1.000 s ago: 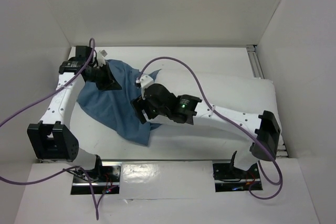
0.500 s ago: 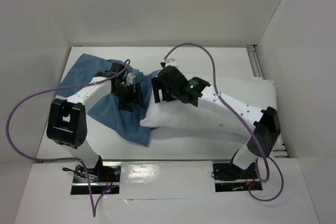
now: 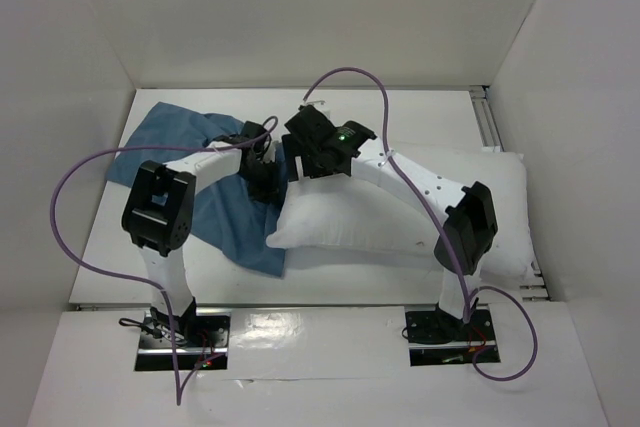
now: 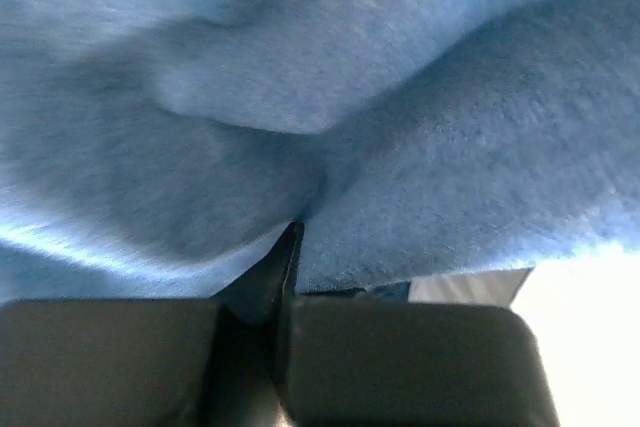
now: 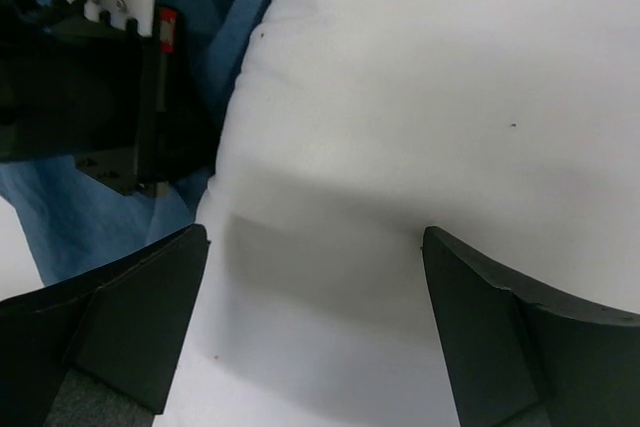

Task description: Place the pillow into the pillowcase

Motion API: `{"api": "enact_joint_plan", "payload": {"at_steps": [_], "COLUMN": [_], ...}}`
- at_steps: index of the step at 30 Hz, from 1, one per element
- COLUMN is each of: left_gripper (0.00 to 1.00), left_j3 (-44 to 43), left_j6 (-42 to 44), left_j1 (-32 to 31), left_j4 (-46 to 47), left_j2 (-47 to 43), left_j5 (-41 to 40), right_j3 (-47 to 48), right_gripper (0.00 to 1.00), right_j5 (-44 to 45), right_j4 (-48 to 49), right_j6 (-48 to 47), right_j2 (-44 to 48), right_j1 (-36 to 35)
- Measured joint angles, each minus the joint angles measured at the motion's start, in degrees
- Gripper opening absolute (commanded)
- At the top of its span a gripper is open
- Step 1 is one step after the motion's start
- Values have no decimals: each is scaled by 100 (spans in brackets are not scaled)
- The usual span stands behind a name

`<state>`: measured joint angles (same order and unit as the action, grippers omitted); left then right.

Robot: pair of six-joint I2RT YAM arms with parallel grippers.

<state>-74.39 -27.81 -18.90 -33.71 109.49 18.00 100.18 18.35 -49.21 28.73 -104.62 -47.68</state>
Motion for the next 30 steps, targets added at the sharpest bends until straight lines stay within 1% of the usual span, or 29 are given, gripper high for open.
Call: {"api": "enact_joint_plan", "payload": {"at_steps": [4, 5, 6, 7, 8, 9, 10, 11, 14, 18, 25, 30], "left_gripper": [0, 0, 0, 0, 0, 0, 0, 0, 0, 0, 0, 0], "left_j3": [-216, -330, -444, -577, -734, -887, -1093, -1279, -1816, -2214, -2433, -2450], "left_j6": [-26, -55, -68, -68, -70, -68, -72, -70, -68, -74, -24, 125], "left_j1": [166, 238, 302, 358, 413, 468, 529, 575, 669, 732, 774, 774], "left_j4": [-160, -227, -284, -341, -402, -433, -516, -551, -632, -780, -1082, -1261], "left_j2": [-85, -144, -221, -304, -393, -474, -540, -592, -640, -640, -638, -638], "left_j5": [-151, -170, -173, -168, -149, -122, -83, -26, 238, 544, 909, 1084], "right_j3": [0, -7, -61, -168, -356, -466, -682, -892, -1268, -1390, -1443, -1034], "right_gripper": [96, 93, 87, 77, 43, 22, 4, 0, 0, 0, 0, 0], "right_j5": [-24, -26, -26, -20, -24, -31, -15, -20, -170, -225, -249, -210], "right_j4": [-131, -144, -111, -79, -20, 11, 136, 247, 590, 748, 695, 380], "right_j6": [-9, -2, 2, 4, 35, 15, 42, 68, 208, 214, 48, -306], "right_j2": [-26, -57, -79, -85, -87, -90, -83, -59, 76, 420, 785, 656], "right_j1": [0, 0, 9, 11, 26, 37, 61, 87, 184, 216, 144, 31]}}
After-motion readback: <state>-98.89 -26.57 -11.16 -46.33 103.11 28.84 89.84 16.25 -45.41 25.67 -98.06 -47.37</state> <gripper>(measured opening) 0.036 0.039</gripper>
